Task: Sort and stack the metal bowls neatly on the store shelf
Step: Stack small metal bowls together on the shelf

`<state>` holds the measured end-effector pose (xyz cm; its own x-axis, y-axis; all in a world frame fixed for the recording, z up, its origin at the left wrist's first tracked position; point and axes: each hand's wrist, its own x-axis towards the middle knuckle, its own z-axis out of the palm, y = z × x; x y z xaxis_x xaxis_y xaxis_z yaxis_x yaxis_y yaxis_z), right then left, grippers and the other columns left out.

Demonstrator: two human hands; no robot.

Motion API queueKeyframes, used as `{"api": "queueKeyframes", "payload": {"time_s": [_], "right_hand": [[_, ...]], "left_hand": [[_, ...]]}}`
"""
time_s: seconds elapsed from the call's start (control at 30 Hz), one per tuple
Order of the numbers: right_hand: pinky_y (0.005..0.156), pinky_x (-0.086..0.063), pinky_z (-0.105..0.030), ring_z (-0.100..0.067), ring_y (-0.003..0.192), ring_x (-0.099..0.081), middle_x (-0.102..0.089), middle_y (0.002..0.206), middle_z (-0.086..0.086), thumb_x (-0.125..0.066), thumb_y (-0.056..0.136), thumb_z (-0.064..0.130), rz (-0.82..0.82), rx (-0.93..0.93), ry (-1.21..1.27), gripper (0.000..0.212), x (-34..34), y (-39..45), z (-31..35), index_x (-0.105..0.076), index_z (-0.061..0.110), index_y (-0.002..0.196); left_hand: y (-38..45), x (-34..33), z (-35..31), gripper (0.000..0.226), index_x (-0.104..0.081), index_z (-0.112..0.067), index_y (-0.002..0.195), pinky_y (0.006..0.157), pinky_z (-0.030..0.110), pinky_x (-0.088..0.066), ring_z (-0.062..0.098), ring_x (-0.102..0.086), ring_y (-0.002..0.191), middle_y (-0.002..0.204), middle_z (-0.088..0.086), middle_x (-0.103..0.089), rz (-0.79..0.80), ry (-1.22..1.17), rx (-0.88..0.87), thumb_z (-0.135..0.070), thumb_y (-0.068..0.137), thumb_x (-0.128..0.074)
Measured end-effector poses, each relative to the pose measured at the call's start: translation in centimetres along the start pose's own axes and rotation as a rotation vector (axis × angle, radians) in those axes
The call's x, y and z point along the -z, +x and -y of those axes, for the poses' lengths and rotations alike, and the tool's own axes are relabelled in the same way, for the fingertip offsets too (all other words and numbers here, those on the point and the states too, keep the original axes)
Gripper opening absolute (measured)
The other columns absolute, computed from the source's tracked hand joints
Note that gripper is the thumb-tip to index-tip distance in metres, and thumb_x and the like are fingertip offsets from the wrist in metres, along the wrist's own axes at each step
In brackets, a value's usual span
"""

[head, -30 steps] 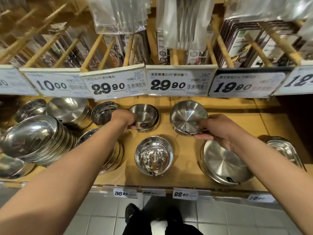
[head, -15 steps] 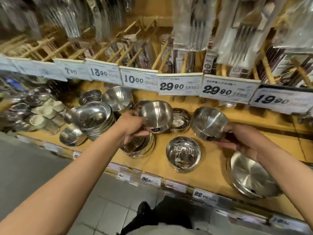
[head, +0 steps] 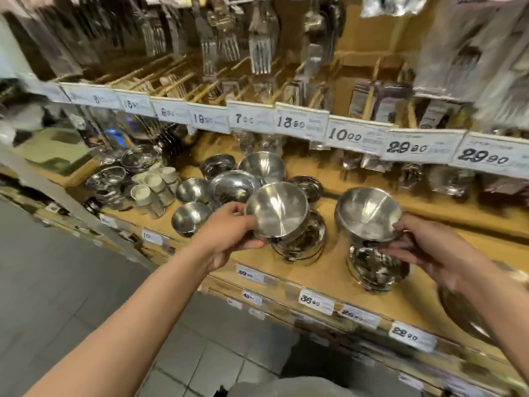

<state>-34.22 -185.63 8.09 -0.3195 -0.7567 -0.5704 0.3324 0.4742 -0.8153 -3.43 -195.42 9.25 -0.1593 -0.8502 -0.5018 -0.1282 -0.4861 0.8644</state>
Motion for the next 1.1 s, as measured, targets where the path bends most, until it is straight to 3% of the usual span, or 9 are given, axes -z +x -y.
{"api": "queueKeyframes", "payload": {"time_s": [0.1, 0.23, 0.3, 0.43, 0.6, 0.8, 0.93, 1.03, 1.1], "right_hand": [[0.053, -0.06, -0.021, -0.022, 0.071, -0.078, -0.077, 0.09, -0.025, -0.062, 0.097, 0.018, 0.068, -0.01, 0.051, 0.021, -4.8, -1.4, 0.2, -0.064, 0.001, 0.109], [0.05, -0.061, -0.027, -0.02, 0.057, -0.075, -0.075, 0.071, -0.022, -0.052, 0.101, 0.007, 0.116, -0.037, 0.104, 0.018, -11.6, -2.0, 0.8, -0.058, -0.003, 0.114], [0.05, -0.061, -0.027, -0.019, 0.051, -0.073, -0.075, 0.076, -0.026, -0.051, 0.102, 0.006, 0.14, -0.032, 0.109, 0.024, -14.6, -1.9, 1.0, -0.055, -0.006, 0.121], [0.057, -0.064, -0.03, -0.024, 0.061, -0.076, -0.075, 0.084, -0.03, -0.052, 0.101, 0.006, 0.167, -0.054, 0.049, 0.024, -19.6, -1.7, 1.0, -0.054, -0.009, 0.12], [0.077, -0.061, -0.037, -0.024, 0.07, -0.074, -0.073, 0.068, -0.017, -0.056, 0.098, 0.001, 0.24, -0.005, -0.07, 0.019, -24.3, -0.7, 1.0, -0.057, -0.015, 0.109], [0.066, -0.065, -0.031, -0.019, 0.065, -0.075, -0.069, 0.062, -0.009, -0.059, 0.094, -0.001, 0.306, 0.006, -0.065, 0.01, -30.9, 2.3, 0.1, -0.062, -0.005, 0.085], [0.068, -0.064, -0.033, -0.018, 0.064, -0.073, -0.071, 0.075, -0.012, -0.06, 0.093, -0.002, 0.283, 0.029, -0.133, 0.015, -35.8, 3.6, -1.1, -0.069, 0.002, 0.083], [0.062, -0.062, -0.028, -0.023, 0.079, -0.078, -0.075, 0.094, -0.019, -0.058, 0.097, 0.001, 0.151, 0.058, 0.006, 0.009, -38.9, 4.2, -2.1, -0.067, -0.002, 0.1], [0.063, -0.063, -0.028, -0.024, 0.089, -0.078, -0.079, 0.098, -0.016, -0.061, 0.098, 0.004, 0.062, 0.077, 0.078, 0.016, -40.3, 4.5, -2.9, -0.067, 0.0, 0.111]], "left_hand": [[-0.9, 5.6, -0.5, 0.021, -0.066, -0.006, 0.099, 0.058, 0.026, -0.063, 0.022, -0.074, 0.07, 0.087, 0.013, -0.074, -0.04, -0.016, -0.009, 0.01, 0.085, -0.065], [-0.2, 14.4, -1.6, 0.02, -0.059, -0.002, 0.103, 0.053, 0.027, -0.063, 0.021, -0.071, 0.06, 0.073, 0.012, -0.073, -0.113, -0.042, 0.016, 0.012, 0.088, -0.062], [0.7, 17.9, -2.0, 0.019, -0.057, -0.003, 0.103, 0.048, 0.026, -0.061, 0.02, -0.07, 0.054, 0.066, 0.01, -0.071, -0.191, -0.06, 0.006, 0.011, 0.089, -0.061], [2.9, 22.2, -1.9, 0.015, -0.055, -0.005, 0.101, 0.047, 0.024, -0.058, 0.018, -0.071, 0.053, 0.087, 0.018, -0.066, -0.272, -0.055, 0.01, 0.007, 0.094, -0.059], [5.8, 24.9, -1.1, 0.016, -0.056, -0.007, 0.094, 0.047, 0.026, -0.059, 0.019, -0.071, 0.055, 0.084, 0.015, -0.068, -0.289, -0.058, 0.018, 0.008, 0.092, -0.061], [8.9, 27.3, 1.8, 0.039, -0.057, -0.004, 0.12, 0.05, 0.028, -0.061, 0.023, -0.076, 0.066, 0.1, 0.018, -0.074, -0.276, -0.065, 0.094, 0.007, 0.085, -0.07], [11.0, 28.2, 2.6, 0.042, -0.054, -0.006, 0.126, 0.06, 0.034, -0.065, 0.021, -0.075, 0.064, 0.096, 0.016, -0.071, -0.22, -0.017, 0.123, 0.009, 0.088, -0.065], [13.0, 28.5, 2.5, 0.025, -0.06, -0.008, 0.108, 0.082, 0.049, -0.063, 0.017, -0.071, 0.057, 0.069, 0.006, -0.075, -0.098, 0.035, 0.086, 0.008, 0.089, -0.064], [14.4, 28.5, 2.3, 0.019, -0.064, -0.006, 0.099, 0.085, 0.055, -0.061, 0.021, -0.07, 0.059, 0.067, 0.007, -0.074, -0.048, 0.087, 0.063, 0.008, 0.087, -0.066]]}}
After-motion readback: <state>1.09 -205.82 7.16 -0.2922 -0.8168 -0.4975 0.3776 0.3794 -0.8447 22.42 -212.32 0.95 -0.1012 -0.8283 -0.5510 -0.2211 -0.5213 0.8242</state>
